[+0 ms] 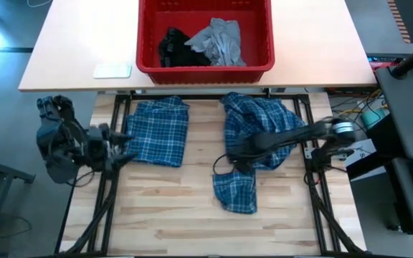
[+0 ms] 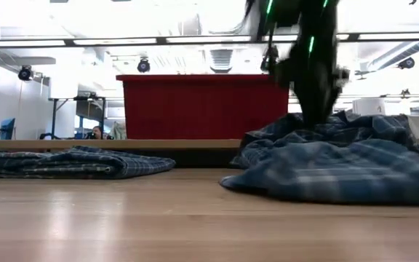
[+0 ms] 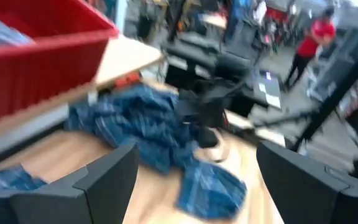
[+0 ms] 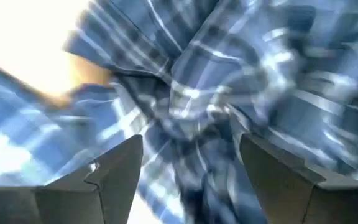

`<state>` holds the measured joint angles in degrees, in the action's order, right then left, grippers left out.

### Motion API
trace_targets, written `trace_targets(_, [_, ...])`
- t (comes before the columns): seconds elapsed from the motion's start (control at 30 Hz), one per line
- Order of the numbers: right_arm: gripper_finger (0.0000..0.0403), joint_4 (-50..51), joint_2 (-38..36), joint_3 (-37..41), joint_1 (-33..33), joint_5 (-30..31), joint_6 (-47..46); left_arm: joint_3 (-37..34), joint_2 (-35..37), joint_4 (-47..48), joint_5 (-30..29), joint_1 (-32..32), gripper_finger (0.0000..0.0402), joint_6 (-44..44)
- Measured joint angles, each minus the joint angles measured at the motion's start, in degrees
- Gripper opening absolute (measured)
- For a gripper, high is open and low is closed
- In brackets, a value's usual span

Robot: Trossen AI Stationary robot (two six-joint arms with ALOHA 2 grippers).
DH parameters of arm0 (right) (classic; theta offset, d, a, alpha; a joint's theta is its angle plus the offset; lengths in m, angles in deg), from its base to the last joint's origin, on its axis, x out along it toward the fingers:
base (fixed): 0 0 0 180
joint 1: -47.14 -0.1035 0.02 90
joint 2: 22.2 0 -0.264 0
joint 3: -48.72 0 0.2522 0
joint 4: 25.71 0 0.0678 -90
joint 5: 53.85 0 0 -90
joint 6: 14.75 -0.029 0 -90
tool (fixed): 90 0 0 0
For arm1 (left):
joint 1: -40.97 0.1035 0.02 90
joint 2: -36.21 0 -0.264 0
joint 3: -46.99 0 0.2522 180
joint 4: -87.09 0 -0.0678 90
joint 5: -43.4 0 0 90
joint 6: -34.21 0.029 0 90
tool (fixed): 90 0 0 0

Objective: Fold Laundry from Bin
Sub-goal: Fold the blue patterned long sleeve shirt

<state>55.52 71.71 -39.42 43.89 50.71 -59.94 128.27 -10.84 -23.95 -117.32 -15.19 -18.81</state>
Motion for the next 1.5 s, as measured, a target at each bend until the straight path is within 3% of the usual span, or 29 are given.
trace_targets(0.17, [0.0265,-13.3,-11.8,-2.6,0.5,3.4,-1.4,3.9,0.3,0.0,-5.4,1.0,0.0308,5.7])
trace_targets(0.27, [0.0265,-23.1,-16.7,-3.7,4.0,5.2,3.0,5.8,0.3,-0.1,-5.9,3.0,0.0308,7.8])
trace_targets(0.4, [0.0265,-31.7,-19.1,-5.9,9.0,5.1,9.9,7.2,-0.4,-3.4,-5.1,6.8,0.0308,10.5])
trace_targets(0.53, [0.0265,-37.1,-18.7,-11.9,13.5,4.0,18.4,6.2,-2.6,-14.8,-1.3,12.9,0.0308,19.1])
trace_targets(0.67, [0.0265,-36.8,-14.5,-20.4,17.8,0.2,27.1,5.0,-7.0,-27.6,7.8,21.8,0.0308,30.8])
trace_targets(0.77, [0.0265,-36.3,-11.0,-26.7,20.0,-2.6,31.2,4.9,-9.9,-33.7,10.8,28.4,0.0308,36.6])
trace_targets(0.9, [0.0265,-32.1,-8.2,-33.5,20.8,-4.1,41.1,5.1,-12.5,-36.1,11.8,35.4,0.0308,37.7])
trace_targets(1.03, [0.0265,-24.5,-6.5,-36.4,18.9,-5.0,47.8,5.0,-14.6,-36.1,11.8,37.6,0.0308,35.7])
trace_targets(1.27, [0.0265,-18.3,-9.4,-31.7,12.2,-7.2,48.6,6.0,-18.0,-36.2,12.9,37.4,0.0308,35.2])
trace_targets(1.5, [0.0265,-11.6,-15.9,-17.9,2.7,-7.2,37.7,7.3,-20.4,-34.0,14.8,37.4,0.0308,35.9])
